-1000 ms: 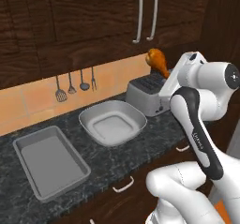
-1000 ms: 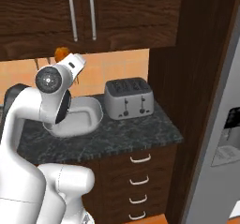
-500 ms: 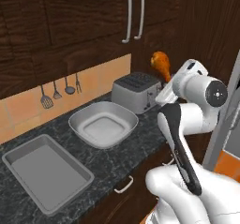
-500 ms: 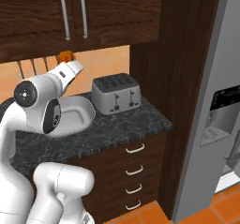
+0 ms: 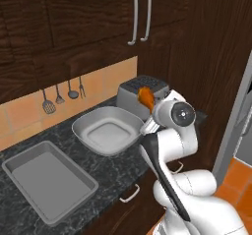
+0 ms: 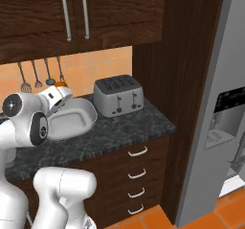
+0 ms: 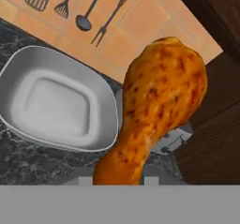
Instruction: Place one eggplant and one chicken drumstick in each tupperware on the nearby counter, to pack two identical lunches.
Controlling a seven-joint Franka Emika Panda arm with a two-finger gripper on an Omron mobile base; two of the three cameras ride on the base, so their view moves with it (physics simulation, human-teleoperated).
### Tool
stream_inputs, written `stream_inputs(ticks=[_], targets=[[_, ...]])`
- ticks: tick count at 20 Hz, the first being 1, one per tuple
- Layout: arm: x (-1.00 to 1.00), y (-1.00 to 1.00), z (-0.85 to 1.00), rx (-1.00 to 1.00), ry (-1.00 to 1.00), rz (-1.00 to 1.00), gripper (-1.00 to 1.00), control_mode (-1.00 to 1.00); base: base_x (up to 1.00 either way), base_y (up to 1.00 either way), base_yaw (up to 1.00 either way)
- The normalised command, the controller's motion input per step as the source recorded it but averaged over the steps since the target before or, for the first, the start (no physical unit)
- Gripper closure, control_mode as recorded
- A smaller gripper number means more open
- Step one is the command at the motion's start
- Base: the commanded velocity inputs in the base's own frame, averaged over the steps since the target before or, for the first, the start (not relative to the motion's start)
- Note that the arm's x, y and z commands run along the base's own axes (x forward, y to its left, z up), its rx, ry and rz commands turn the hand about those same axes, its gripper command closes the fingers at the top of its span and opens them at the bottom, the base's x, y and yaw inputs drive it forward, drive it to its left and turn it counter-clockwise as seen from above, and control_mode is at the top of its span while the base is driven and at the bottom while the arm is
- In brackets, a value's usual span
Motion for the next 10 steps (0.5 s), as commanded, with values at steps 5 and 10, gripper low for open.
stream_inputs(ticks=[5,10], targets=[[0.05,0.22,-0.56,0.13,0.50,0.03,1.00,-1.00,0.00,0.00,0.00],[0.54,0.01,-0.57,0.18,0.33,0.06,1.00,-1.00,0.00,0.00,0.00]])
